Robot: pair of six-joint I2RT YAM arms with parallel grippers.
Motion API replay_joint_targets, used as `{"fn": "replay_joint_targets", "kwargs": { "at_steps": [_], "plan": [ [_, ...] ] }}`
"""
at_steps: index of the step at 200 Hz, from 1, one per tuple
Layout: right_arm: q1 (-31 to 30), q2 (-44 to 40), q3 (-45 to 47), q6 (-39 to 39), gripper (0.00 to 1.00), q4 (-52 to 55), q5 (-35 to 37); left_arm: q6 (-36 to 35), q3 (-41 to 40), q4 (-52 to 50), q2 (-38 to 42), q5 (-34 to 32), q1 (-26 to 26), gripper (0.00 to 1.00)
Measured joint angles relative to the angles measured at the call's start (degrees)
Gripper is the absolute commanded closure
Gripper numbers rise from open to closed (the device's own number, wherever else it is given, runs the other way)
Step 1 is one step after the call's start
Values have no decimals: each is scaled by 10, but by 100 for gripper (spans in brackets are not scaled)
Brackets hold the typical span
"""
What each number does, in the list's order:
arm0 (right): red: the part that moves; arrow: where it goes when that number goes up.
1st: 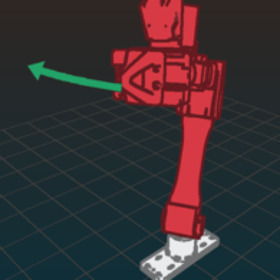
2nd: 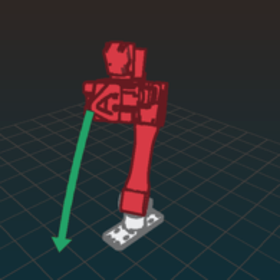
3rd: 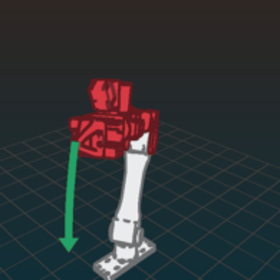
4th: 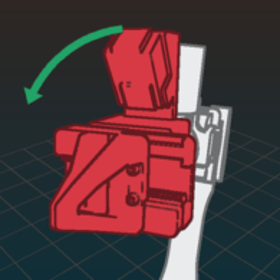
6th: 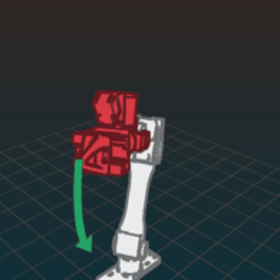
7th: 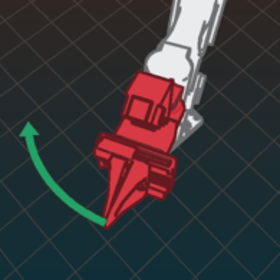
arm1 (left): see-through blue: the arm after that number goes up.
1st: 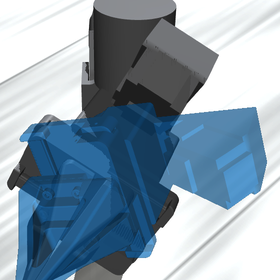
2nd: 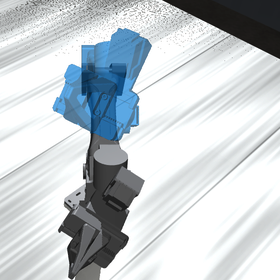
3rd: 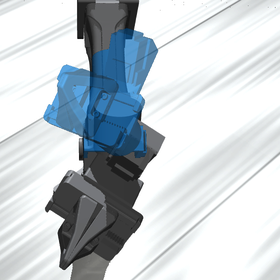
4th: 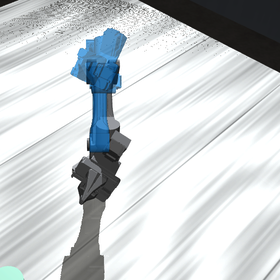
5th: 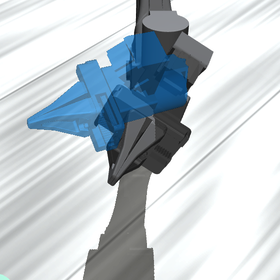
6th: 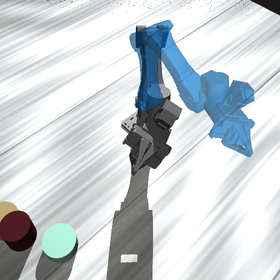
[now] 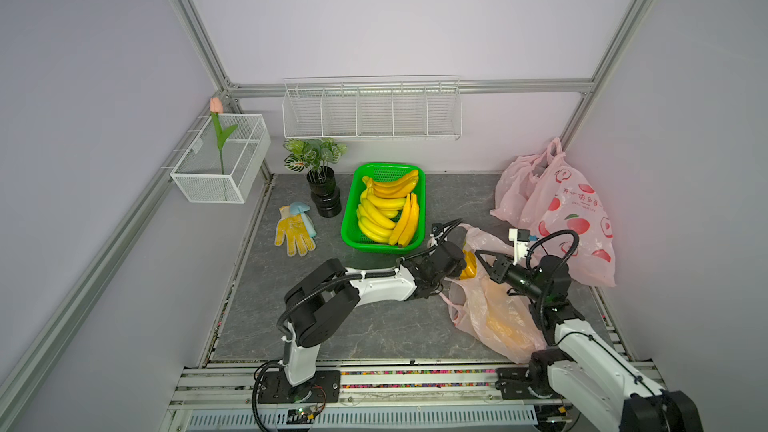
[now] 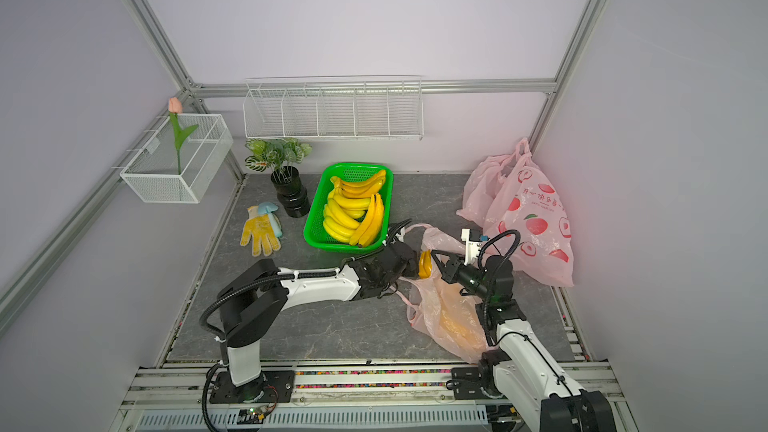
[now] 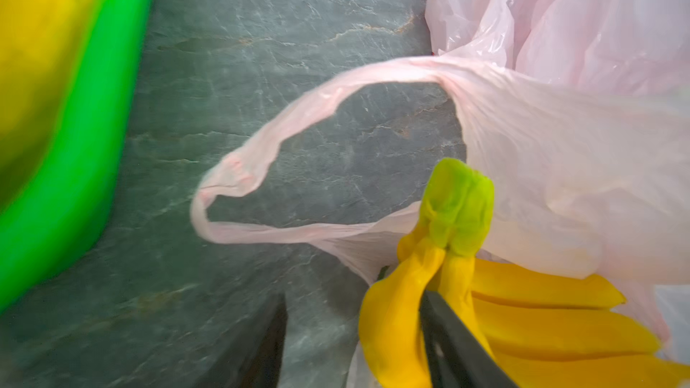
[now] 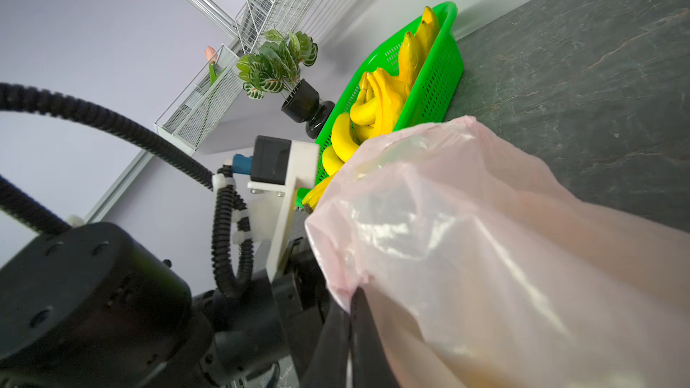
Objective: Place the banana into a plastic bag & tie a knot
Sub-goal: Place the banana into the plastic bag, then adjust the plastic bag at the center of the board.
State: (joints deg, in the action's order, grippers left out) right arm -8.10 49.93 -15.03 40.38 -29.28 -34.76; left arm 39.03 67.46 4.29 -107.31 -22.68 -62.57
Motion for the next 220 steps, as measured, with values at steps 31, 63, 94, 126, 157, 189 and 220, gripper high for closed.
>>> {"fn": "replay_joint_targets", "kwargs": {
  "at_steps": [31, 63, 94, 126, 157, 189, 220],
  "plan": [
    [1, -14, 0, -17, 93, 29, 3, -87, 7, -33, 63, -19, 9, 24],
    [2, -26, 0, -28, 93, 52, 5, -186, 104, -93, 35, -26, 26, 23],
    [6, -47, 0, -32, 94, 69, 6, -253, 163, -140, -18, -24, 41, 24],
    [9, -61, 0, -36, 93, 82, 7, -291, 185, -181, -61, 1, 59, 24],
    [9, -61, 0, -36, 93, 85, 7, -310, 203, -201, -86, 37, 74, 30],
    [9, -61, 0, -36, 93, 85, 6, -315, 257, -213, -125, 55, 81, 41],
    [9, -61, 0, -36, 93, 85, 6, -311, 290, -221, -157, 63, 92, 53]
  ]
}}
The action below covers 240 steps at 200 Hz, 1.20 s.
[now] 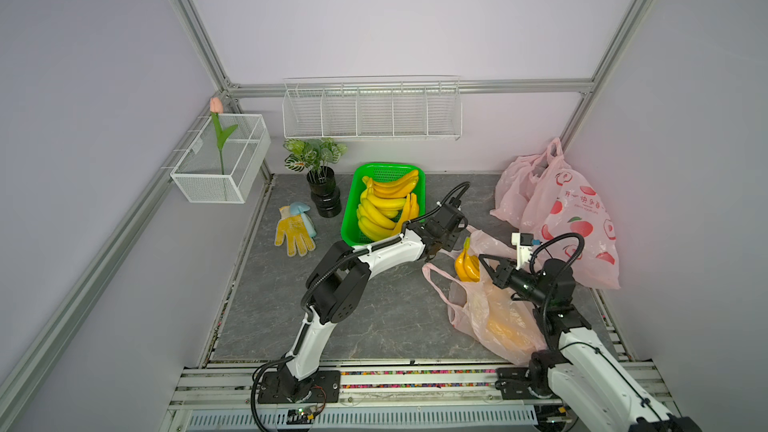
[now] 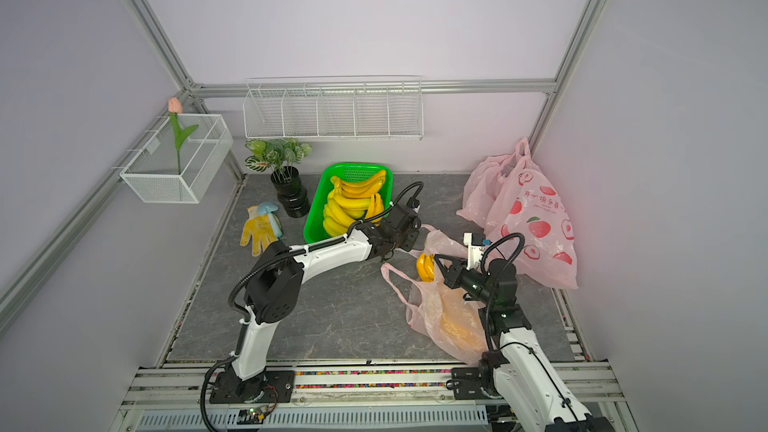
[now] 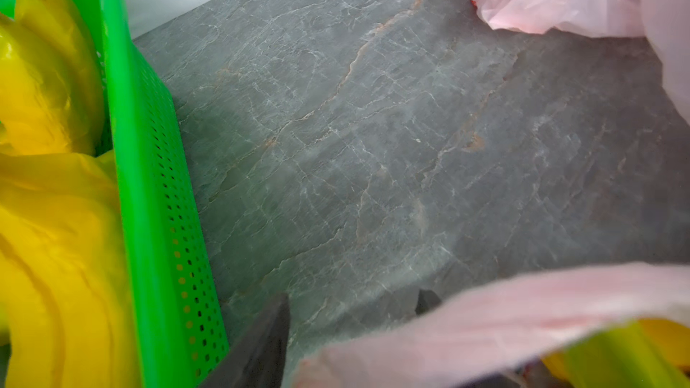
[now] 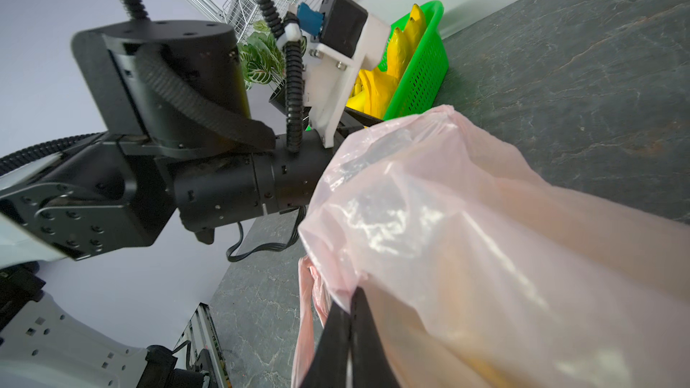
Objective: Place the banana into a plastic bag & tie a knot
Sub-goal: Adjust the plastic bag at the center of the board.
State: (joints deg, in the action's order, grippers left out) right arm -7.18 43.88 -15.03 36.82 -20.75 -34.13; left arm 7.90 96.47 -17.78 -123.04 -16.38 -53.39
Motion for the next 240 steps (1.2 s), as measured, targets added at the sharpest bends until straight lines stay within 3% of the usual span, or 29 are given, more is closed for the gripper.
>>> {"fn": "replay_joint_targets", "kwargs": {
  "at_steps": [45, 87, 145, 193, 240],
  "plan": [
    [11, -7, -1, 0, 93, 10, 0, 3, 9, -5, -9, -4, 17, 100],
    [39, -7, -29, -7, 94, 58, 9, 27, -81, 3, 80, -24, 15, 100],
    [53, 44, -118, -24, 93, 95, 32, 83, -104, -3, 241, -30, 15, 100],
    [19, 157, -236, -63, 93, 139, 66, 106, -97, -56, 289, -85, 15, 100],
    [-13, 305, -344, -82, 93, 148, 104, 106, -28, -107, 293, -122, 17, 100]
  ]
}}
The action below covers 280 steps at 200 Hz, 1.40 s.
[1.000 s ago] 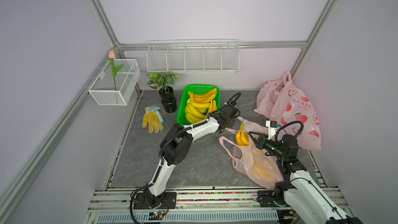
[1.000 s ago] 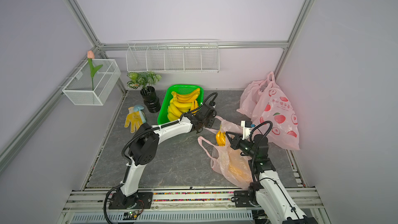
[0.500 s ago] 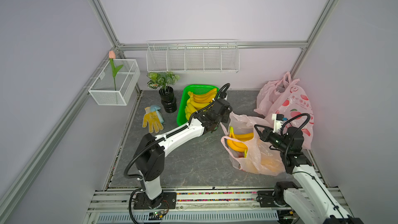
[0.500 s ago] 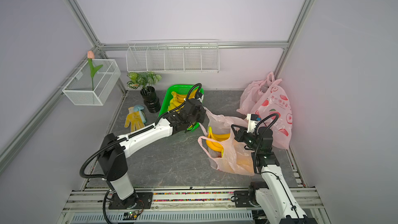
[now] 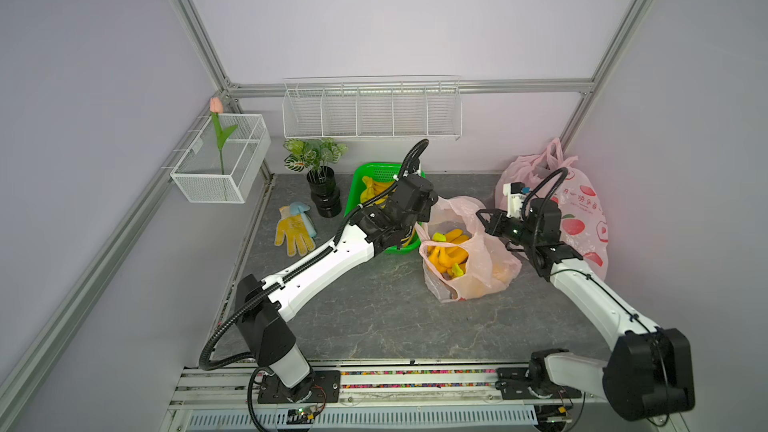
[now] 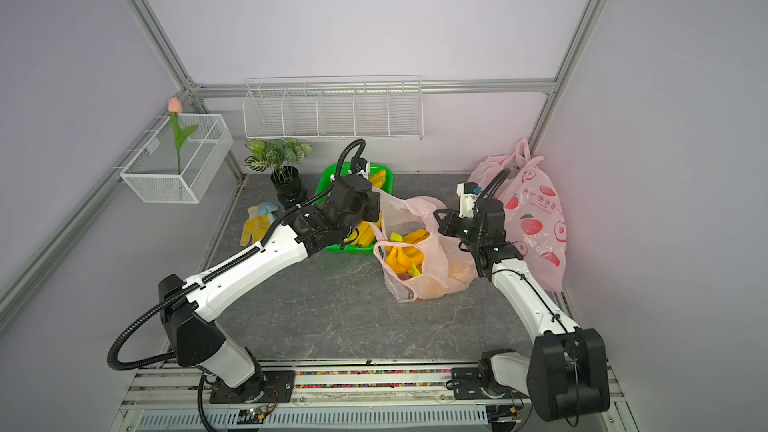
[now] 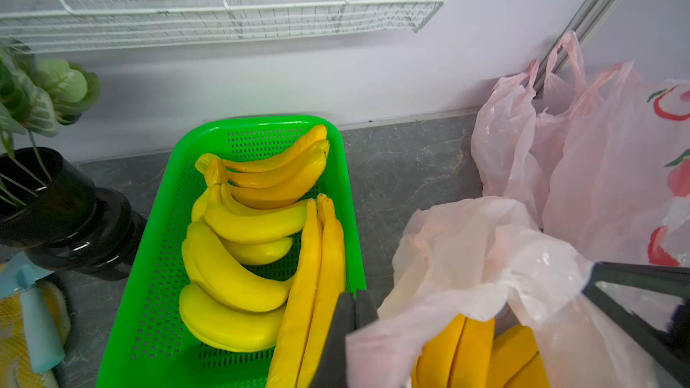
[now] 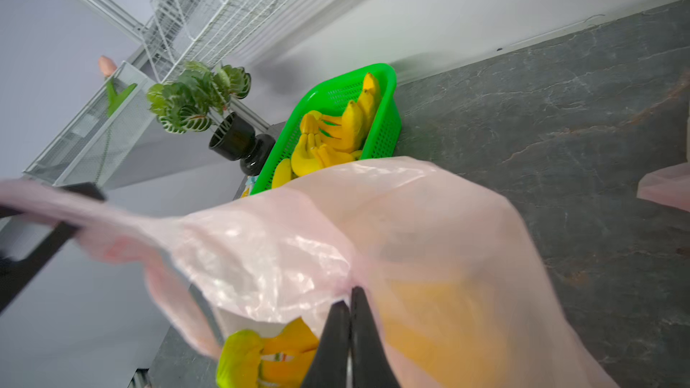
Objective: Place the banana into a plastic bag & tie a knot
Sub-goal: Adjust the plastic bag at the center of the board.
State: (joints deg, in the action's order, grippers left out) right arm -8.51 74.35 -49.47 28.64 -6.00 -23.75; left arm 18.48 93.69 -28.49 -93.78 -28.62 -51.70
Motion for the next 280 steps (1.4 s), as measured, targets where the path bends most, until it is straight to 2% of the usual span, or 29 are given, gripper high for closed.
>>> {"fn": "replay_joint_targets", "kwargs": {
  "at_steps": [10, 22, 43, 59, 85, 116, 133, 167, 191, 206, 212, 216, 230, 280],
  "plan": [
    [0, 32, -24, -5, 89, 7, 6, 0, 9, -5, 0, -1, 3, 100],
    [-4, 60, -53, -14, 79, 20, 15, 1, 14, -11, 0, -1, 5, 100],
    [-7, 74, -84, -35, 47, 50, 33, 6, 29, -33, -10, 0, 11, 100],
    [-15, 50, -85, -56, 30, 82, 49, 11, 55, -48, -30, 2, 15, 100],
    [-72, -42, -79, -97, 17, 154, 88, 22, 73, -64, -50, 10, 16, 100],
    [-149, -193, -53, -137, 14, 226, 139, 31, 74, -73, -51, 22, 16, 100],
    [-193, -247, -43, -153, 14, 263, 175, 36, 74, -75, -51, 27, 16, 100],
    [-352, -299, 7, -165, 14, 315, 266, 41, 73, -76, -51, 30, 16, 100],
    [-462, -282, 33, -167, 12, 331, 332, 45, 73, -76, -51, 32, 16, 100],
    [-500, -262, 34, -168, 11, 327, 357, 47, 71, -76, -51, 32, 16, 100],
    [-507, -256, 34, -170, 10, 322, 363, 49, 68, -76, -49, 32, 16, 100],
    [-511, -252, 34, -172, 5, 316, 368, 49, 65, -76, -48, 32, 16, 100],
    [-516, -241, 34, -182, 2, 295, 381, 52, 56, -76, -42, 32, 16, 100],
    [-527, -152, 26, -197, 8, 228, 381, 65, 53, -76, -33, 49, 16, 100]
  ]
}}
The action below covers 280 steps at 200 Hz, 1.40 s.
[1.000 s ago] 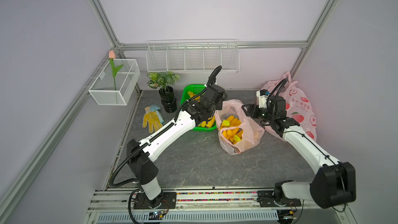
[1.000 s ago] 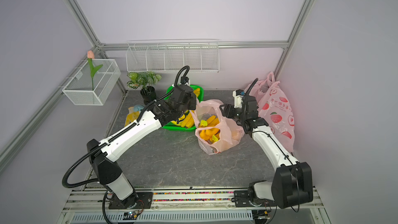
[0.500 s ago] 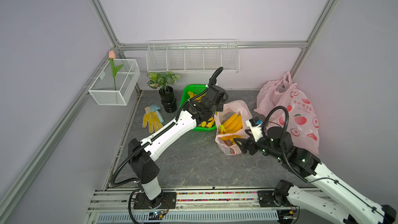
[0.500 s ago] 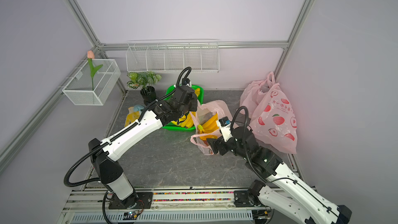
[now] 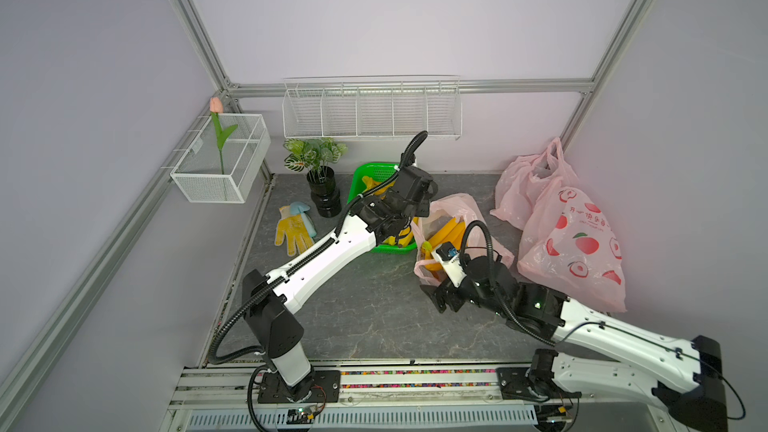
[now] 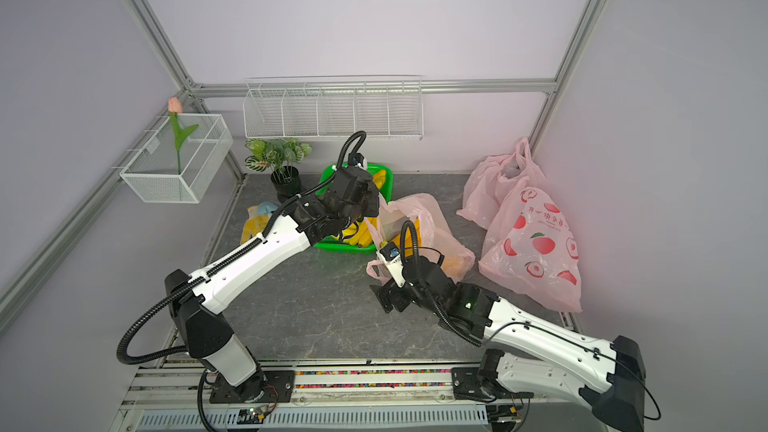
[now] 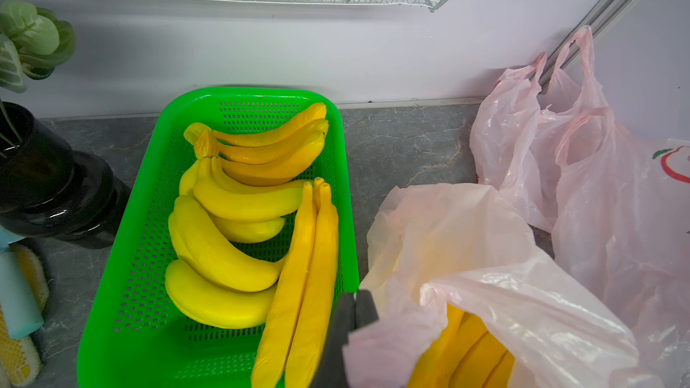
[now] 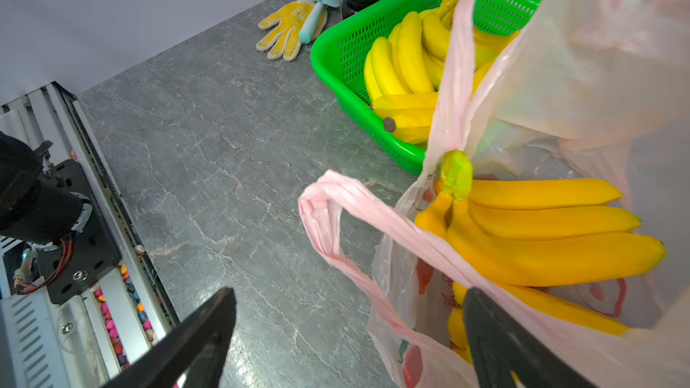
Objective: Place the banana into a plastic bag & tie a knot
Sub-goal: Adjust the plastic bag at the center of the board.
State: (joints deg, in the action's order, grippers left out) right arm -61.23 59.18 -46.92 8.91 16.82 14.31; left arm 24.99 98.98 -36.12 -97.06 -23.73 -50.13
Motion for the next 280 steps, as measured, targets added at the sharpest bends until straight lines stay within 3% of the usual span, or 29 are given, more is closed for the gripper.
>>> {"fn": "replay_joint_targets", "kwargs": {
  "at_steps": [65, 100, 135, 143, 189, 228, 280],
  "plan": [
    [-6, 89, 0, 19, 35, -115, 8, 21, -5, 0, 1, 17, 0, 100],
    [31, 123, 0, 34, 57, -161, 14, 32, -6, -1, 2, 17, 0, 100],
    [50, 118, 1, 39, 89, -169, 20, 40, -6, -7, 11, 17, 0, 100],
    [53, 108, 4, 40, 93, -170, 21, 40, -6, -9, 13, 17, 0, 100],
    [103, -25, 47, 59, 93, -144, 19, 41, 12, -37, 12, 5, 0, 100],
    [128, -87, 55, 56, 57, -121, -36, 41, 61, -50, -2, -5, 0, 100],
    [31, -59, 87, 38, 26, -115, -68, 42, 64, -59, -9, -10, 0, 100]
  ]
}}
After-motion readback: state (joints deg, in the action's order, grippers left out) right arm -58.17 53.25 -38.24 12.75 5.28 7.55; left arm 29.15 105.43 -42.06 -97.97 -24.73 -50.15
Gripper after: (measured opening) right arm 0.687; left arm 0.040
